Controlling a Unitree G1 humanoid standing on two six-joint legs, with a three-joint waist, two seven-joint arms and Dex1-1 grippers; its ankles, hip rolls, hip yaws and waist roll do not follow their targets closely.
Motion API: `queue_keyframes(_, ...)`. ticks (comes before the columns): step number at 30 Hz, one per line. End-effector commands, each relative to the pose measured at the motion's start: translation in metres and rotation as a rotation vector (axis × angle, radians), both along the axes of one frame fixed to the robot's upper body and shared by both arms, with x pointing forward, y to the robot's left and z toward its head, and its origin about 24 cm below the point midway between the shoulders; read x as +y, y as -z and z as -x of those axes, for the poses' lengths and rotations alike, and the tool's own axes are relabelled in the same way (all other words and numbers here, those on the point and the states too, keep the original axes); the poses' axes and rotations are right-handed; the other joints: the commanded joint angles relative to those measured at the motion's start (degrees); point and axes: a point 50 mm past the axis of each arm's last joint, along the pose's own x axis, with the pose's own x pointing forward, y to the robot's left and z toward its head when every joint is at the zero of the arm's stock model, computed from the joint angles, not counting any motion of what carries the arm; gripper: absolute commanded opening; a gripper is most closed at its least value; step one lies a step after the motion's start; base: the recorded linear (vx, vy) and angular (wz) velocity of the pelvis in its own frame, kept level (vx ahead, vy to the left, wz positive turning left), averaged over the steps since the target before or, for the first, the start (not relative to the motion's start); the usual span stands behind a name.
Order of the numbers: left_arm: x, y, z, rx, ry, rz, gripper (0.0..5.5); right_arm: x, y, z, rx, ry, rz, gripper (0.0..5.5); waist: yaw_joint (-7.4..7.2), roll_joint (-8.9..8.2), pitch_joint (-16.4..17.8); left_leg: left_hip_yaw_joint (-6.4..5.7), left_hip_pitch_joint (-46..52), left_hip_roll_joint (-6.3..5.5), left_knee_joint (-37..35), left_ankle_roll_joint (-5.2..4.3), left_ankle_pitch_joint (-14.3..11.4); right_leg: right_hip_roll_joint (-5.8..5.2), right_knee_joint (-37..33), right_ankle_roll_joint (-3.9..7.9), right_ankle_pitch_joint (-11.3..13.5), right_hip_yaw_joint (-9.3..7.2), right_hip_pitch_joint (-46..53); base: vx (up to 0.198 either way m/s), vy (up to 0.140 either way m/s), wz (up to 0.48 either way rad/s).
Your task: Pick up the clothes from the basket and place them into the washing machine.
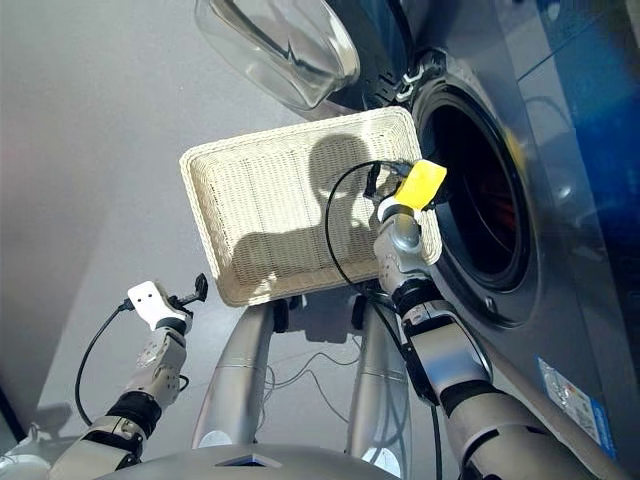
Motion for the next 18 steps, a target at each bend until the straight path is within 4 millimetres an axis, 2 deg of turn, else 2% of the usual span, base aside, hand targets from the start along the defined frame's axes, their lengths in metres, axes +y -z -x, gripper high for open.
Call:
queue_keyframes(1, 0.017, 0.011, 0.015, 0.056, -0.031, -0.037, 5.50, 0.011, 0.020, 0.018, 0.028, -0.116, 0.146, 5.50, 0.88, -1.91, -1.1, 0.29, 2.9, -1.17, -9.2, 0.57, 6.5, 0.49, -5.3, 1.19, -0.6, -4.17, 7.3, 0.064, 0.010, 0.077)
queue_keyframes(4, 0.015, 0.024, 0.026, 0.137, -0.008, -0.066, 5.50, 0.008, 0.062, 0.047, 0.176, -0.142, 0.205, 5.50, 0.46, -3.25, -1.4, 0.11, 9.1, -1.39, -12.5, 0.30, 7.3, 0.44, -8.9, 1.89, 0.1, -4.78, 14.0, 0.082, 0.011, 0.041)
queue_keyframes(7, 0.014, 0.036, 0.039, 0.227, 0.051, -0.137, 5.50, 0.005, 0.093, 0.074, 0.296, -0.164, 0.226, 5.50, -0.12, -3.99, -1.4, -0.09, 15.5, -1.75, -16.6, 0.02, 8.3, 0.58, -12.3, 2.66, 0.9, -5.05, 20.2, 0.084, 0.057, -0.011)
queue_keyframes(8, 0.014, 0.040, 0.044, 0.256, 0.074, -0.165, 5.50, 0.001, 0.103, 0.086, 0.335, -0.164, 0.246, 5.50, -0.47, -4.21, -1.7, 0.05, 17.9, -1.80, -18.7, -0.34, 9.1, 0.74, -14.3, 3.04, 1.4, -4.98, 22.7, 0.094, 0.059, -0.045)
queue_keyframes(10, 0.014, 0.044, 0.050, 0.292, 0.113, -0.215, 5.50, -0.003, 0.119, 0.102, 0.410, -0.163, 0.245, 5.50, -0.74, -4.57, -2.1, 0.18, 21.7, -2.00, -21.2, -0.55, 9.7, 0.97, -16.7, 3.38, 1.8, -5.26, 26.3, 0.078, 0.047, -0.056)
queue_keyframes(11, 0.014, 0.044, 0.050, 0.292, 0.113, -0.215, 5.50, -0.003, 0.119, 0.102, 0.410, -0.163, 0.245, 5.50, -0.73, -4.57, -2.1, 0.18, 21.8, -2.00, -21.3, -0.56, 9.8, 0.97, -16.7, 3.38, 1.9, -5.26, 26.4, -0.011, 0.059, -0.073)
queue_keyframes(12, 0.014, 0.046, 0.053, 0.307, 0.142, -0.248, 5.50, -0.007, 0.129, 0.114, 0.458, -0.161, 0.251, 5.50, -0.90, -4.89, -2.5, 0.52, 22.9, -2.37, -22.8, -0.33, 11.6, 0.76, -18.3, 3.37, 3.3, -5.76, 27.9, 0.000, 0.000, 0.000)
queue_keyframes(16, 0.019, 0.058, 0.073, 0.407, 0.153, -0.269, 5.50, -0.016, 0.154, 0.150, 0.586, -0.133, 0.221, 5.50, -1.33, -5.34, -4.0, 1.18, 29.7, -2.36, -26.9, -0.59, 12.6, 1.23, -21.4, 4.05, 3.8, -5.55, 34.2, 0.088, 0.056, 0.007)
queue_keyframes(17, 0.020, 0.064, 0.082, 0.456, 0.167, -0.281, 5.50, -0.018, 0.163, 0.165, 0.639, -0.122, 0.198, 5.50, -1.54, -5.44, -5.0, 1.38, 32.9, -2.39, -29.0, -0.72, 12.8, 1.44, -22.8, 4.42, 4.1, -5.45, 37.1, 0.094, 0.053, -0.076)
queue_keyframes(18, 0.020, 0.064, 0.082, 0.456, 0.167, -0.282, 5.50, -0.018, 0.163, 0.165, 0.639, -0.122, 0.197, 5.50, -1.61, -5.45, -5.2, 1.33, 32.7, -2.43, -29.1, -0.70, 13.0, 1.41, -22.8, 4.43, 4.2, -5.51, 36.9, 0.092, 0.052, -0.088)
